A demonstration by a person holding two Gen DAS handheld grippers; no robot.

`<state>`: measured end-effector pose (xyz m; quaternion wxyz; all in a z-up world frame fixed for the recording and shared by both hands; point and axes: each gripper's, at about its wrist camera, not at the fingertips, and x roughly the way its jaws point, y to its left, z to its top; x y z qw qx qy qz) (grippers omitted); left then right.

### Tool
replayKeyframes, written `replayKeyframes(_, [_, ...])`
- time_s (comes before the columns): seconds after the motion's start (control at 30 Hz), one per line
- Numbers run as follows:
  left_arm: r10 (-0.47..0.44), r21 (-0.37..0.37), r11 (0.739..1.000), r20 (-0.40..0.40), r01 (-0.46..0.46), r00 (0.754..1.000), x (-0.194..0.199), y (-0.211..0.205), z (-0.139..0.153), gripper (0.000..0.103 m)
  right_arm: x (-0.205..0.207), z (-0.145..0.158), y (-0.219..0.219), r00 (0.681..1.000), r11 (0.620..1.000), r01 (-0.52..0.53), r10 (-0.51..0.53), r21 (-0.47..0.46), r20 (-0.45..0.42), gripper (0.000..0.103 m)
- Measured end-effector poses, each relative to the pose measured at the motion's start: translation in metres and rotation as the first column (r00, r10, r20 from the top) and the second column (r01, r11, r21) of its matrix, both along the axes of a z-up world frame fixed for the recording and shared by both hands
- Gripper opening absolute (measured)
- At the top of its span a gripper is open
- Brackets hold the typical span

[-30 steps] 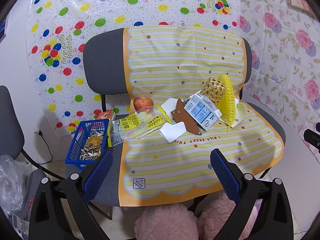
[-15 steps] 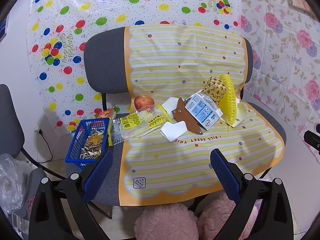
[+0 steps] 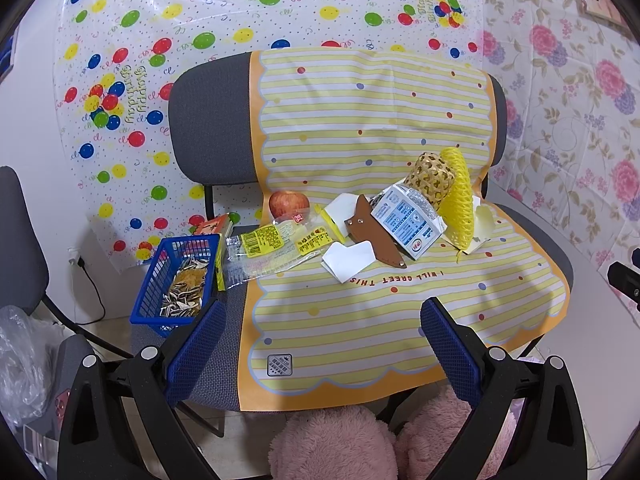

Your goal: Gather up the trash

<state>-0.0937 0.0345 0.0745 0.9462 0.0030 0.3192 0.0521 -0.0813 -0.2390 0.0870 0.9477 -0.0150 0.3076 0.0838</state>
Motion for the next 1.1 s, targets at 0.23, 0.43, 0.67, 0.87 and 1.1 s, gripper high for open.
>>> replayKeyframes(0.23, [0.002,-0.001,1.0,-0.002,-0.002,1.0,0.0,0.001,-0.002,0.096,0.0,-0.008,0.002,1.0,1.0,-0.003,0.003,-0.018,0.004,0.097])
replayKeyframes(0.43, [0.025,-0.009,1.0,-0.022,-0.026,0.999,0.004,0.011,-0.015,0.096,0.008,-0.009,0.007,1.0,0.995,-0.014,0.016,-0.094,0.011,0.097])
replayKeyframes(0.67, [0.046,-0.022,0.999,-0.045,-0.047,0.998,0.016,0.021,-0.024,0.096,0.02,-0.009,0.017,0.989,0.998,-0.036,0.042,-0.047,0.143,0.097])
replayKeyframes(0.87, [0.042,-0.044,0.998,-0.049,-0.044,0.998,0.029,0.025,-0.03,0.096,0.053,-0.017,0.023,0.994,0.996,-0.055,0.06,-0.063,0.088,0.097])
replayKeyframes(1.1, [0.021,-0.025,0.999,-0.067,-0.023,0.998,0.055,0.022,-0.04,0.096,0.095,-0.045,0.028,0.998,0.99,-0.064,0.066,-0.127,0.009,0.097])
